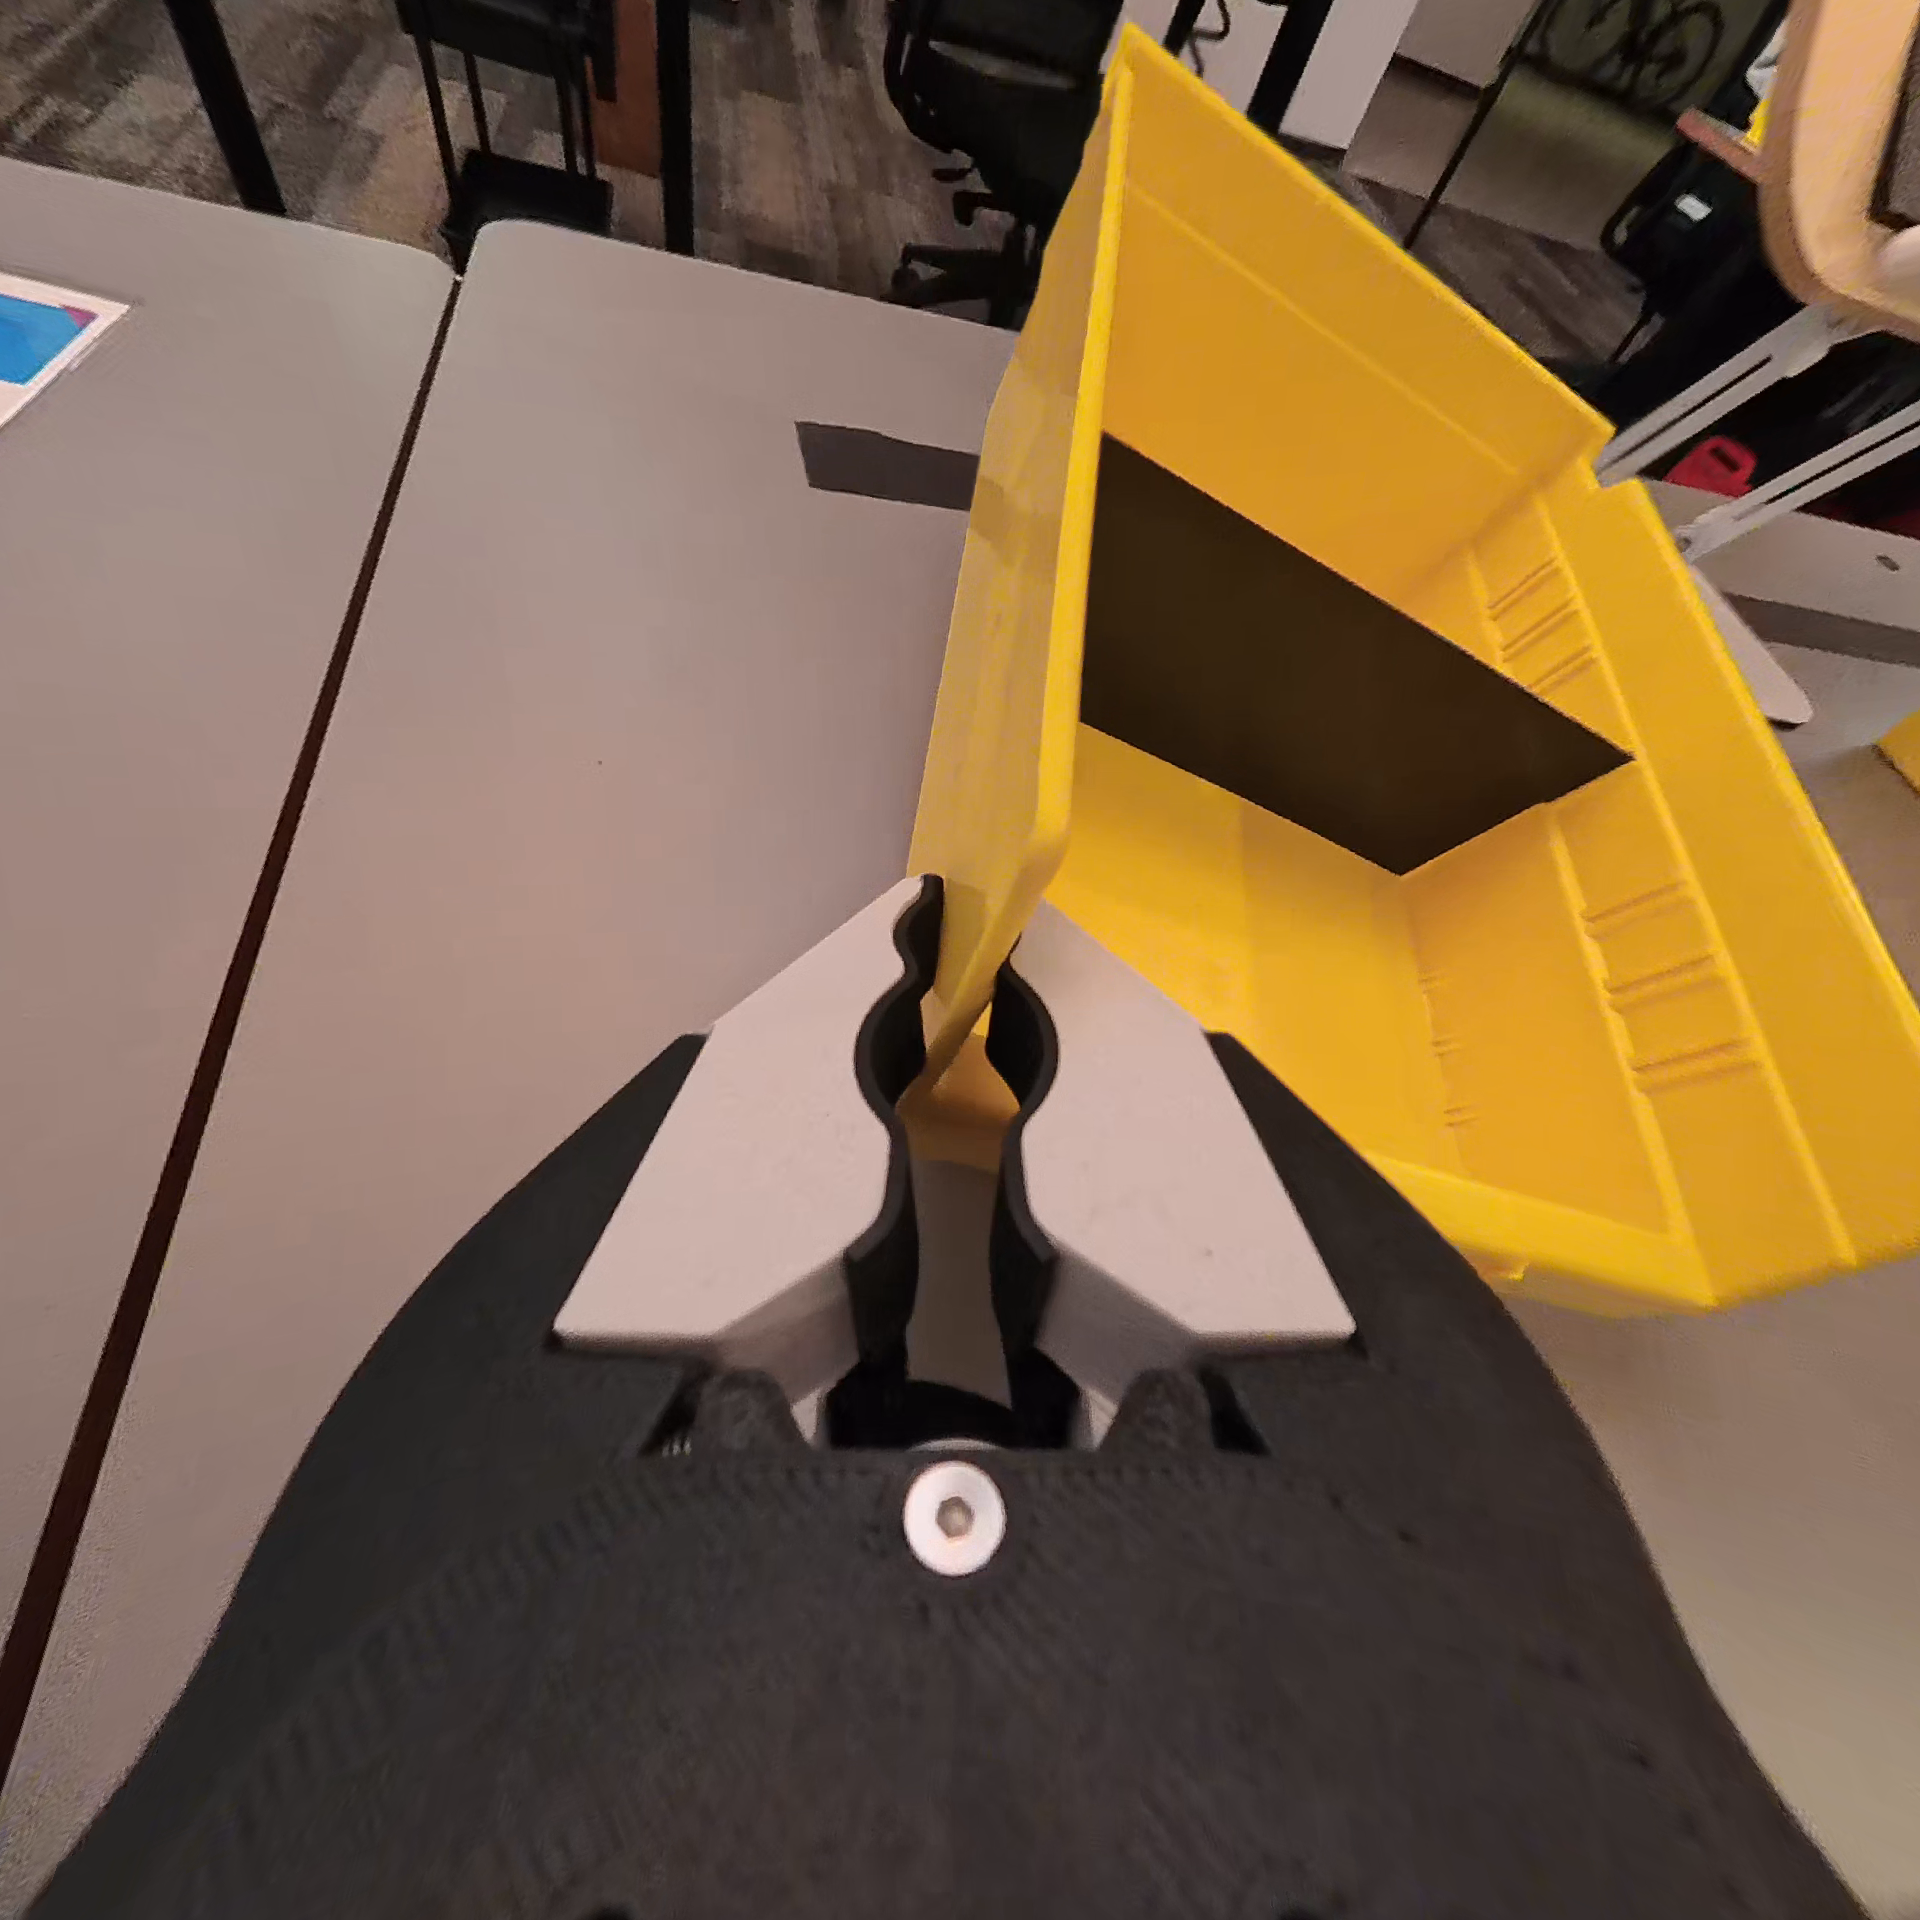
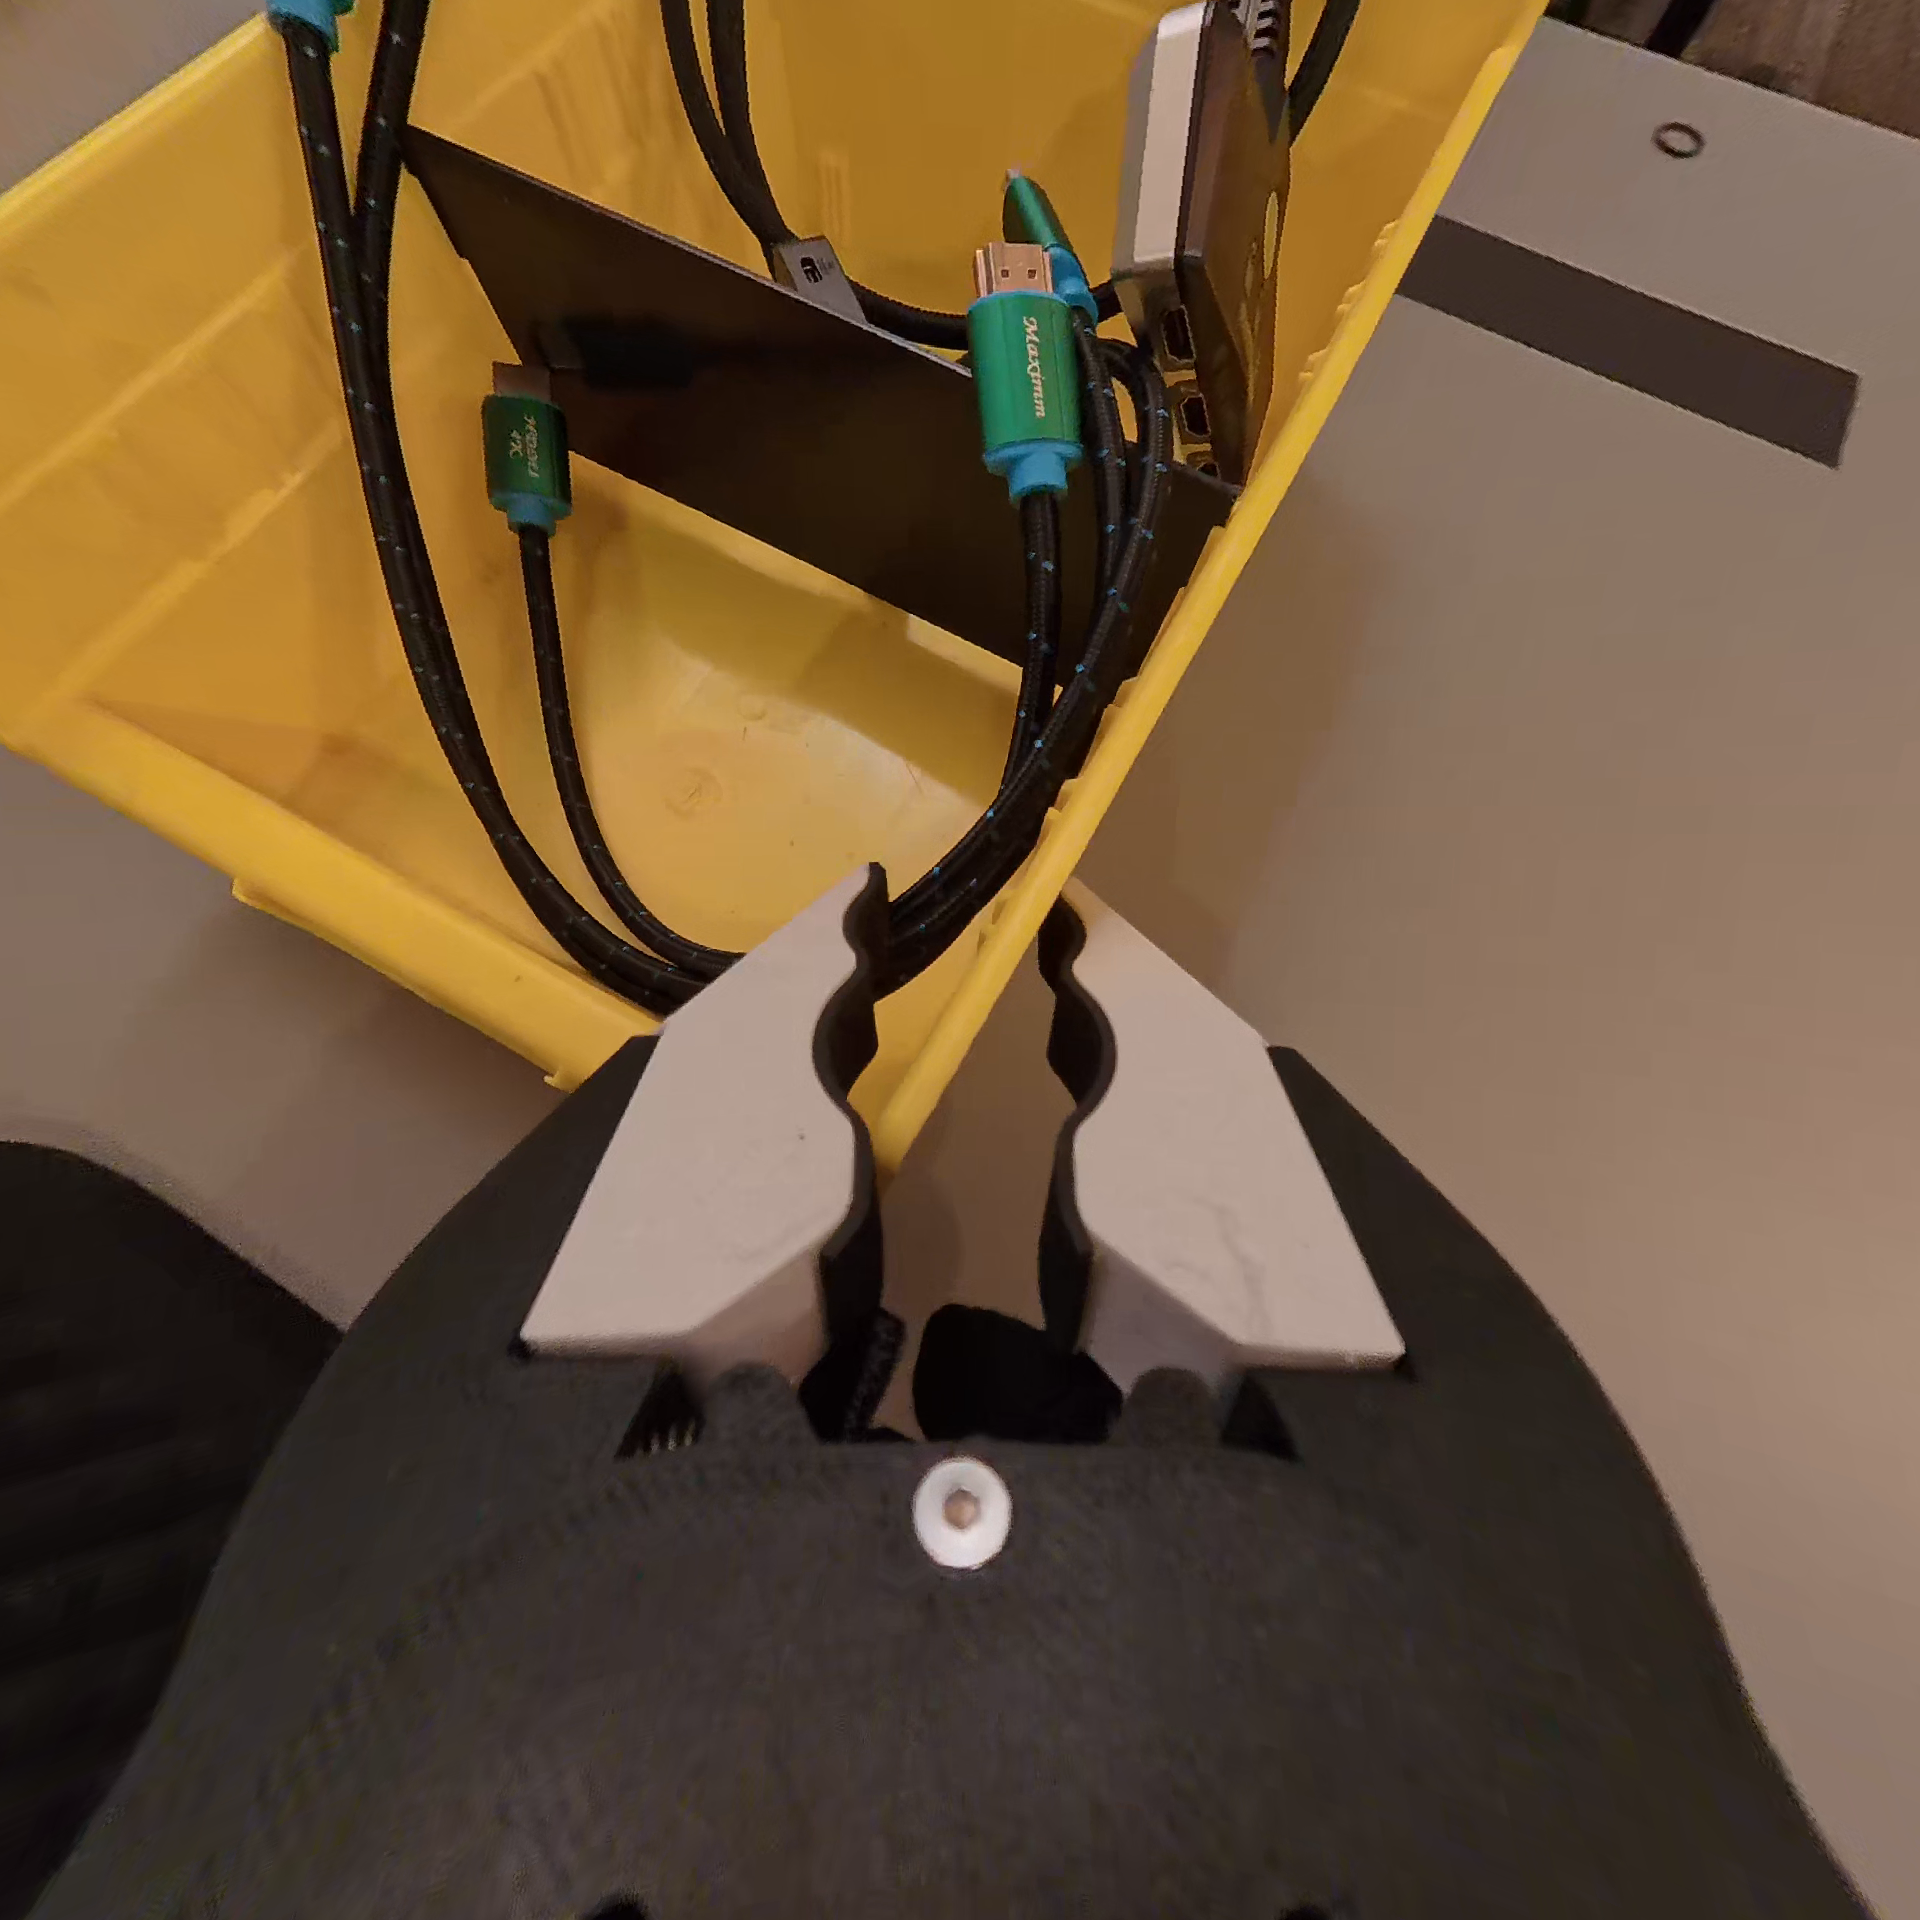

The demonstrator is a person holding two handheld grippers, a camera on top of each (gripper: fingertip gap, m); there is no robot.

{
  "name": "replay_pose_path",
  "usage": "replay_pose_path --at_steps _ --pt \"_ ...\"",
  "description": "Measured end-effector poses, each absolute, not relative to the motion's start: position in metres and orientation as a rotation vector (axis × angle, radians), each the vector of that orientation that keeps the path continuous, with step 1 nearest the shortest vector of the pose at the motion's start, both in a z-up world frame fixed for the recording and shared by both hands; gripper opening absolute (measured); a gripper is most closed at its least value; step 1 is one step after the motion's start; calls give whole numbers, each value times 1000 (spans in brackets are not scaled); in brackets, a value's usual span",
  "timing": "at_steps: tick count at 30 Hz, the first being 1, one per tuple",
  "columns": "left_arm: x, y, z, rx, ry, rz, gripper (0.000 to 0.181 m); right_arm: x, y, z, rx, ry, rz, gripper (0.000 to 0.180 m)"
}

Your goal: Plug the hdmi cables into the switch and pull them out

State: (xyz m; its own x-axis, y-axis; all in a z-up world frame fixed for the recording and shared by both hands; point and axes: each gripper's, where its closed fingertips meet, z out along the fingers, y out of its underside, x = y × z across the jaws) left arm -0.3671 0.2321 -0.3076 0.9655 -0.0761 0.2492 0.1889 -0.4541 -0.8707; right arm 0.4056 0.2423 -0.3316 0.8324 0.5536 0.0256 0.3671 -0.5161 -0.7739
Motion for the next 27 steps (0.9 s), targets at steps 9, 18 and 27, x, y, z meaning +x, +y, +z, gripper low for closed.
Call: replay_pose_path --at_steps 9,18,27 --pt "-361 214 -264 -1912 -98 -323 3 340 222 -333 -2153 -826 363 40" --pt "-385 196 -231 -1781 -191 -336 3 286 205 -346 -2164 -969 373 40" --pt "-407 188 -220 -1709 -245 -354 4 224 193 -347 -2136 -1097 392 42"
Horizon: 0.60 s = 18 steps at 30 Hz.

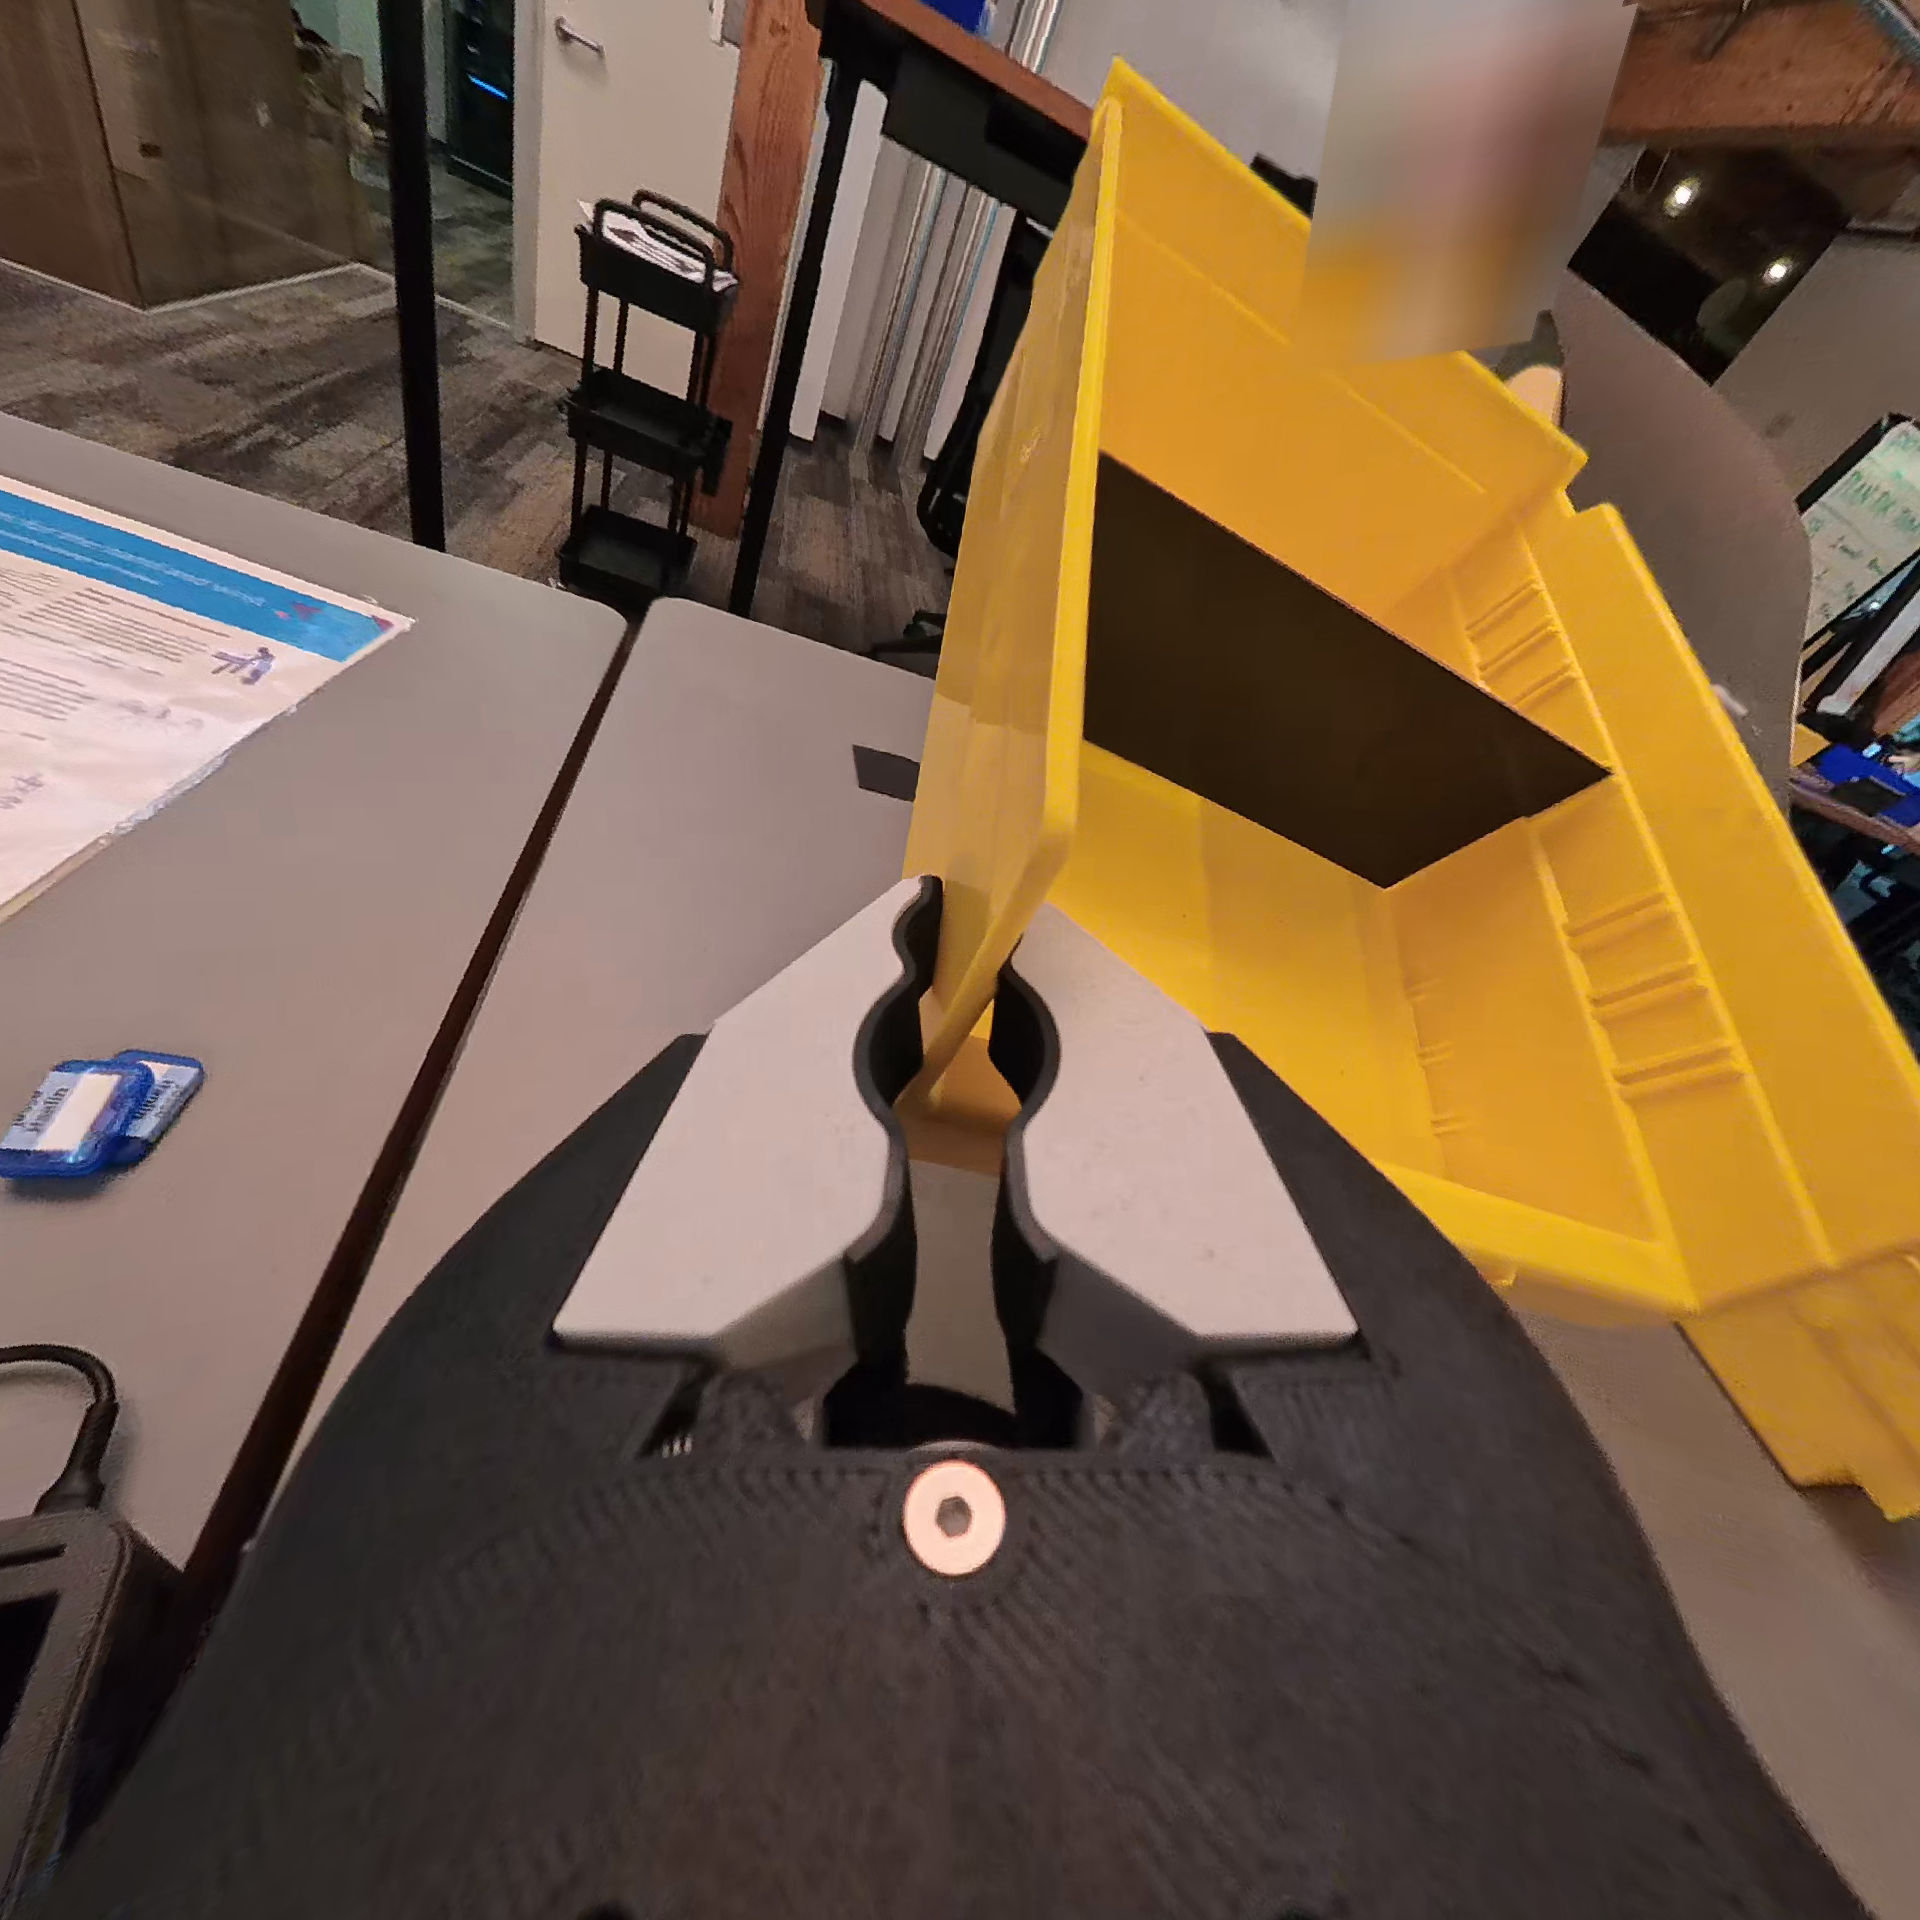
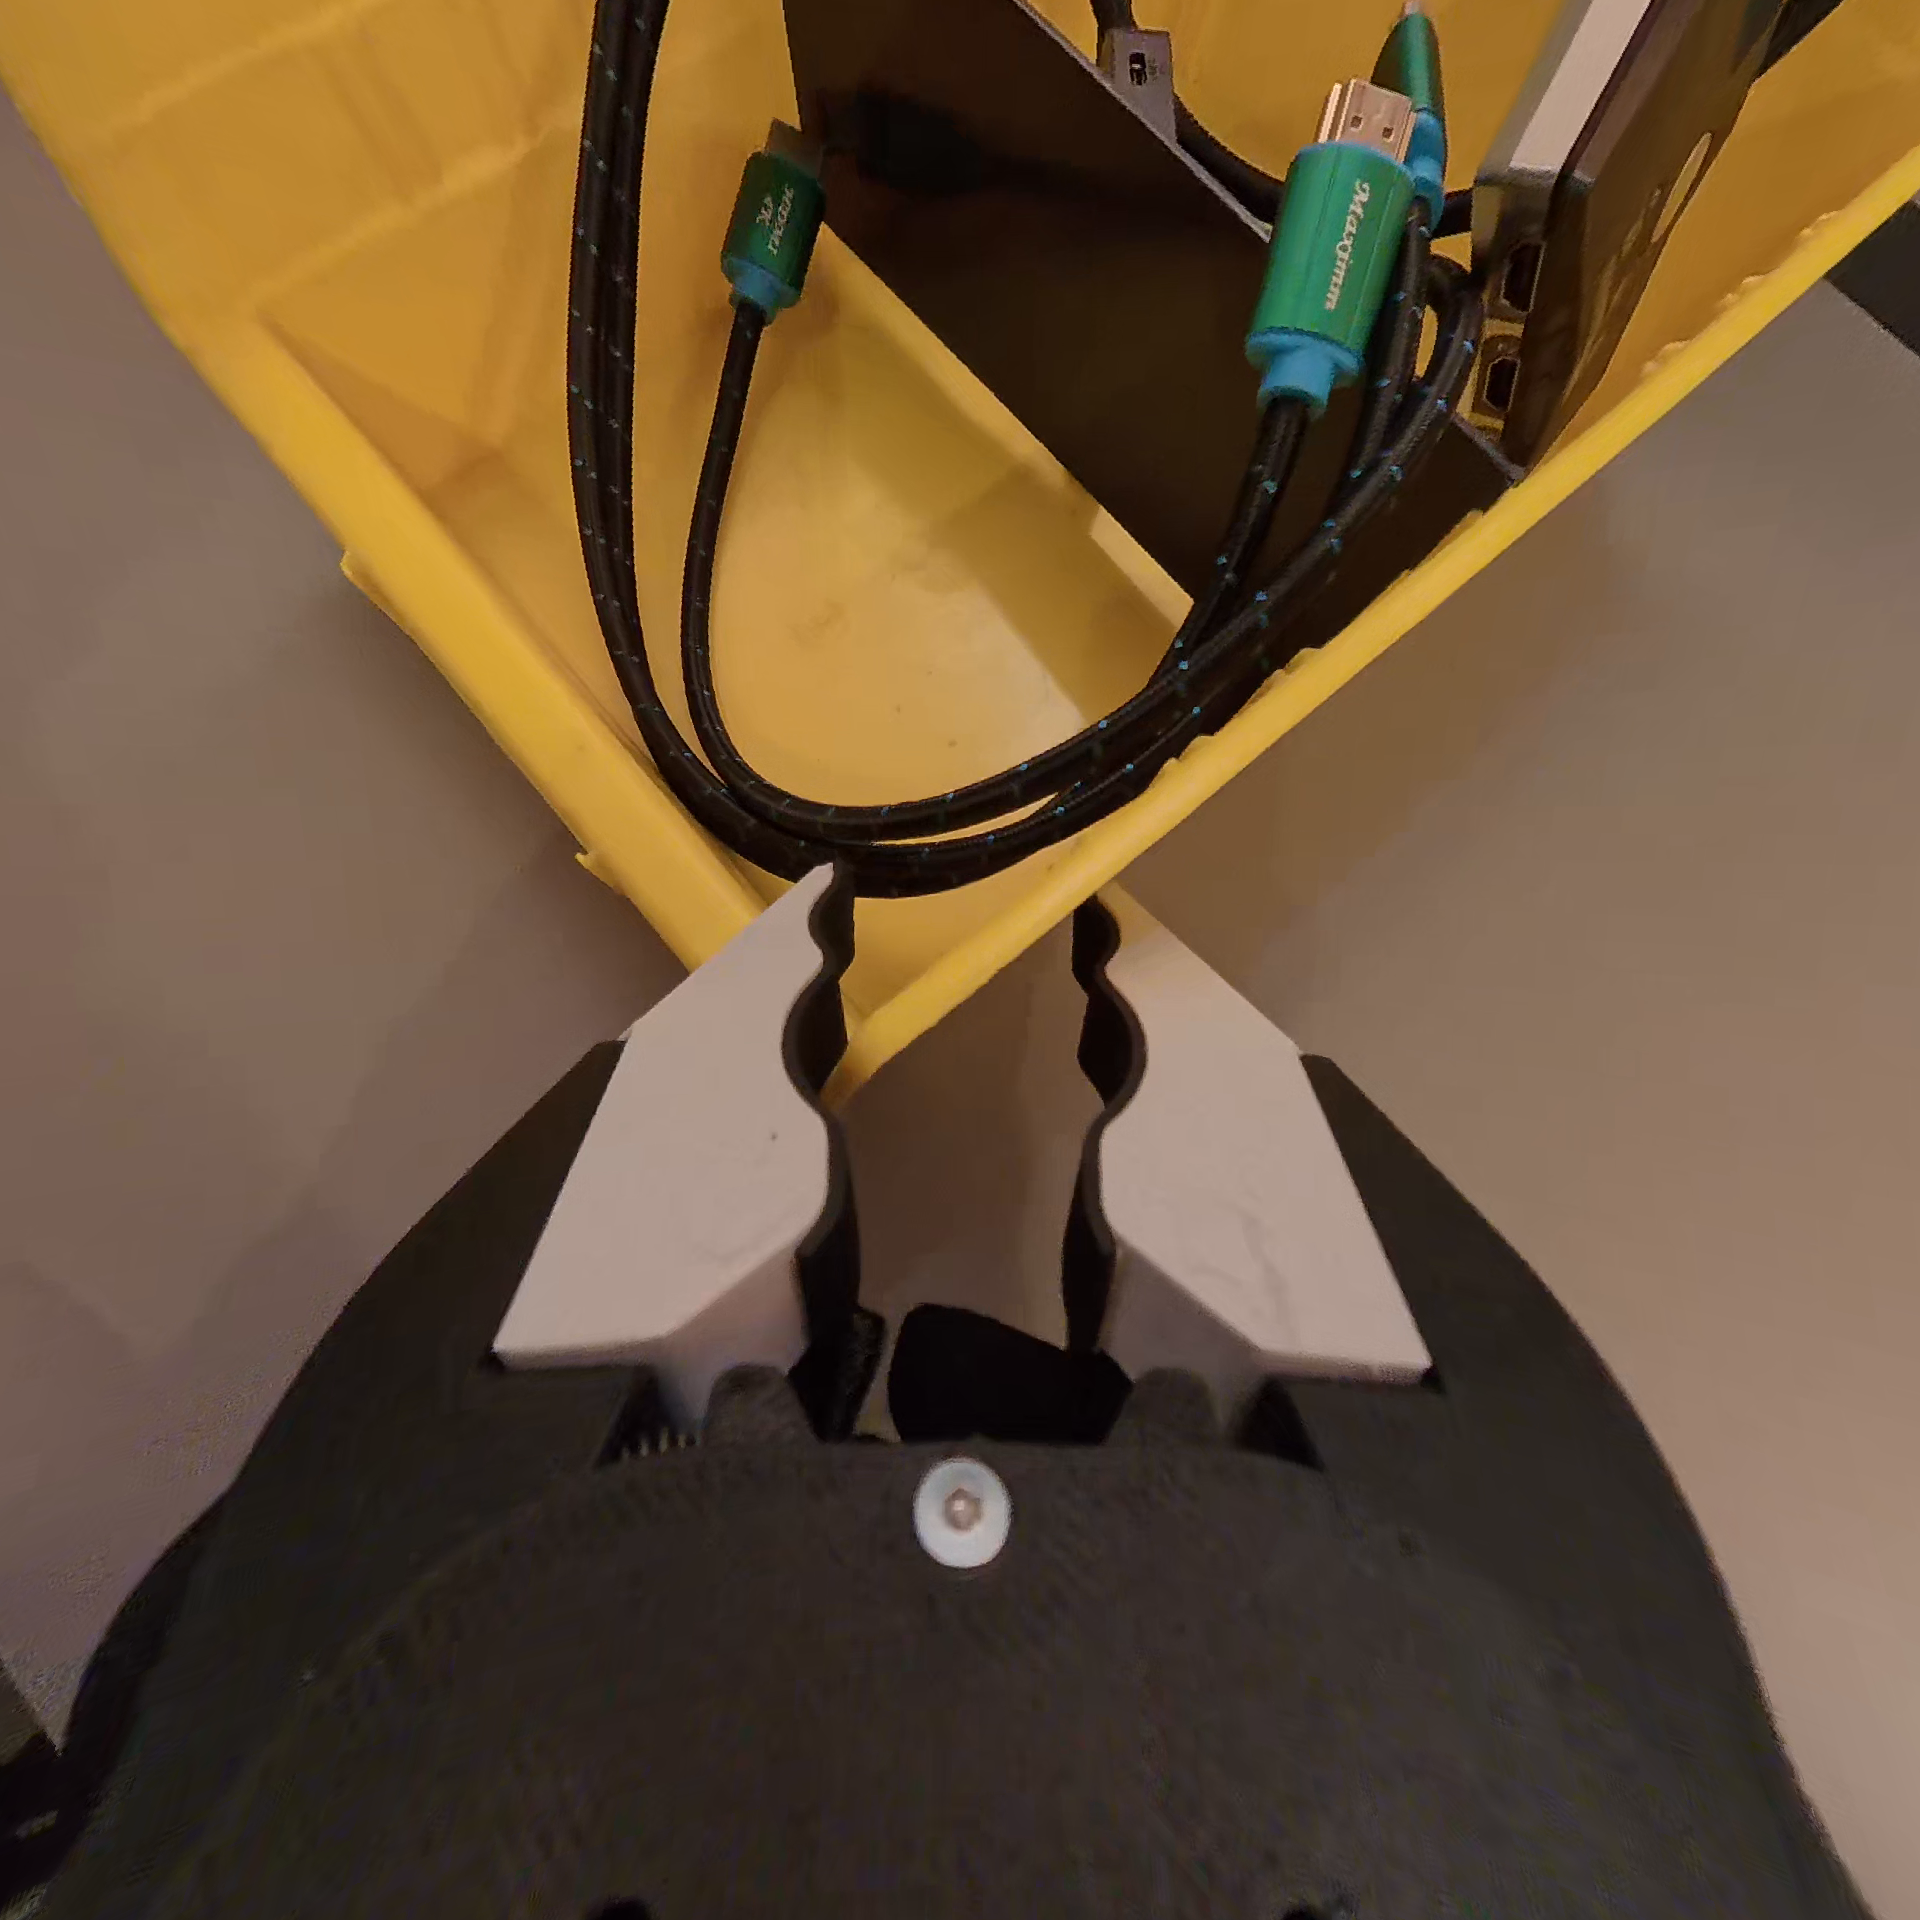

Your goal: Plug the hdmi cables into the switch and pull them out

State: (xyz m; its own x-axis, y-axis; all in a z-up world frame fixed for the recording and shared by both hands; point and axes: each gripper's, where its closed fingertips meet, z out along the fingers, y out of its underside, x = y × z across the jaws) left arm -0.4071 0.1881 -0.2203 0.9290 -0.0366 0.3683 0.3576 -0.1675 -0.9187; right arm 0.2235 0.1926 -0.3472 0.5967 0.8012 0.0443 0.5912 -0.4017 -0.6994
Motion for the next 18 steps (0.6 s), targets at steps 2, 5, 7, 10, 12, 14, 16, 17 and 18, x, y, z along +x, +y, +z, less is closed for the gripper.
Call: replay_pose_path --at_steps 2,5,7,10,12,14,16,17,18 --pt "-412 185 -218 -1695 -256 -357 4 207 190 -347 -2125 -1123 407 42" --pt "-422 179 -214 -1672 -277 -357 4 179 184 -348 -2102 -1172 429 44" --pt "-430 175 -213 -1658 -289 -358 4 159 180 -347 -2089 -1191 459 49" --pt "-444 168 -213 -1643 -312 -347 4 133 178 -347 -2071 -1226 477 50" --pt "-451 164 -214 -1635 -332 -338 4 116 177 -347 -2060 -1247 497 51" --pt "-457 162 -215 -1626 -349 -336 4 97 178 -346 -2041 -1247 530 64" --pt "-461 160 -215 -1619 -358 -340 4 76 176 -346 -2032 -1252 571 79" --pt "-463 160 -215 -1616 -361 -342 4 67 175 -345 -2029 -1240 590 83" --pt "-464 159 -215 -1613 -363 -343 4 57 175 -345 -2021 -1232 600 85"
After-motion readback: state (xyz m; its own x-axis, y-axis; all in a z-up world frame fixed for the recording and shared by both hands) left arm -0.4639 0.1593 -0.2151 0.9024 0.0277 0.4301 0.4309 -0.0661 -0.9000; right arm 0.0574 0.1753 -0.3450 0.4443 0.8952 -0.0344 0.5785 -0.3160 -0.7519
